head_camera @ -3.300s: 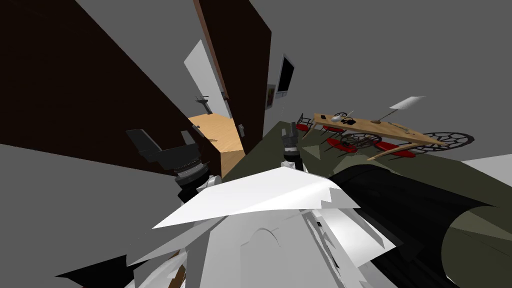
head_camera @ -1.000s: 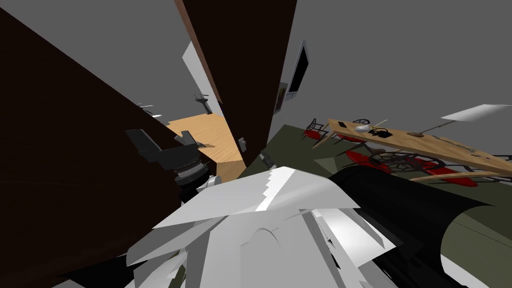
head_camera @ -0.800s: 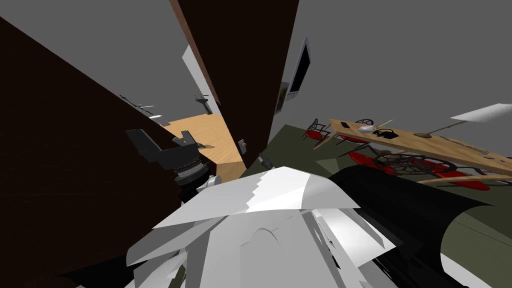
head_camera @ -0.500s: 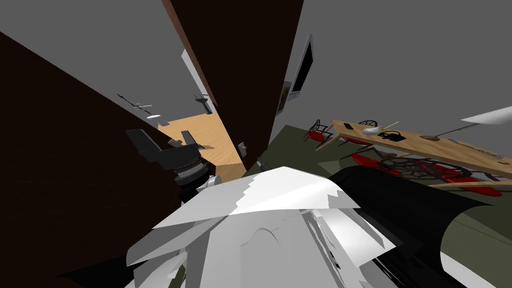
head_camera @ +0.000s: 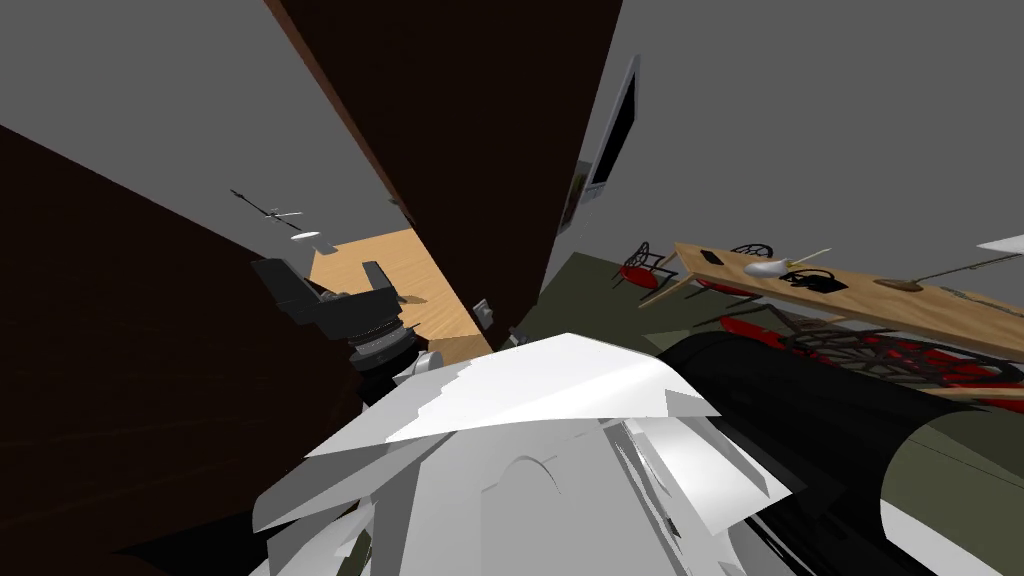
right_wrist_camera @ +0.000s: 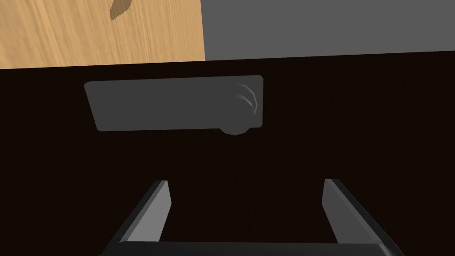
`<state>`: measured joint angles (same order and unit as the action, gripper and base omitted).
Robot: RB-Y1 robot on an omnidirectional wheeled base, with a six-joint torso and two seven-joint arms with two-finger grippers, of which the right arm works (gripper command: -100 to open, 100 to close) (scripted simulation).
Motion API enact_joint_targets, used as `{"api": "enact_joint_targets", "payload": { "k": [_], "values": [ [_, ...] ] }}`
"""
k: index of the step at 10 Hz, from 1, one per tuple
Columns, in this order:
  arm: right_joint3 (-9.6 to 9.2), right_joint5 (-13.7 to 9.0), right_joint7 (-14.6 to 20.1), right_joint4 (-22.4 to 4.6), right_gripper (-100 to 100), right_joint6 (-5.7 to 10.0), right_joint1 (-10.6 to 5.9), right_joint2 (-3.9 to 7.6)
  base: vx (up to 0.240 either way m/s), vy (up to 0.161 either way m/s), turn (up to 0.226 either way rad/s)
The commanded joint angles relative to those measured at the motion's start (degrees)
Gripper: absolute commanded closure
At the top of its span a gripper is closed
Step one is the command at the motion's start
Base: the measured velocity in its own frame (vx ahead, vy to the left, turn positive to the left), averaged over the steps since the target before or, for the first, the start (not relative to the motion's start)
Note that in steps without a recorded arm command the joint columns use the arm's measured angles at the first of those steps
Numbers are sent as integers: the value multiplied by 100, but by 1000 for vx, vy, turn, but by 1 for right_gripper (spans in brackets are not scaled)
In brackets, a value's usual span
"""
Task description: Push the door open
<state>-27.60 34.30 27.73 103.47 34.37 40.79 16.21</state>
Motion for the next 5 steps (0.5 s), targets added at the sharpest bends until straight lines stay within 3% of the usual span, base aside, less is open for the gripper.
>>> {"api": "enact_joint_targets", "payload": {
  "k": [1, 2, 5],
  "values": [
    [0, 0, 0, 0, -100, 0, 0, 0, 120, -7, 4],
    [-10, -2, 11, -26, -100, -53, -45, -36, 137, 71, 53],
    [-20, -15, 7, -49, -100, -138, -105, -92, 149, 154, 31]
  ]
}}
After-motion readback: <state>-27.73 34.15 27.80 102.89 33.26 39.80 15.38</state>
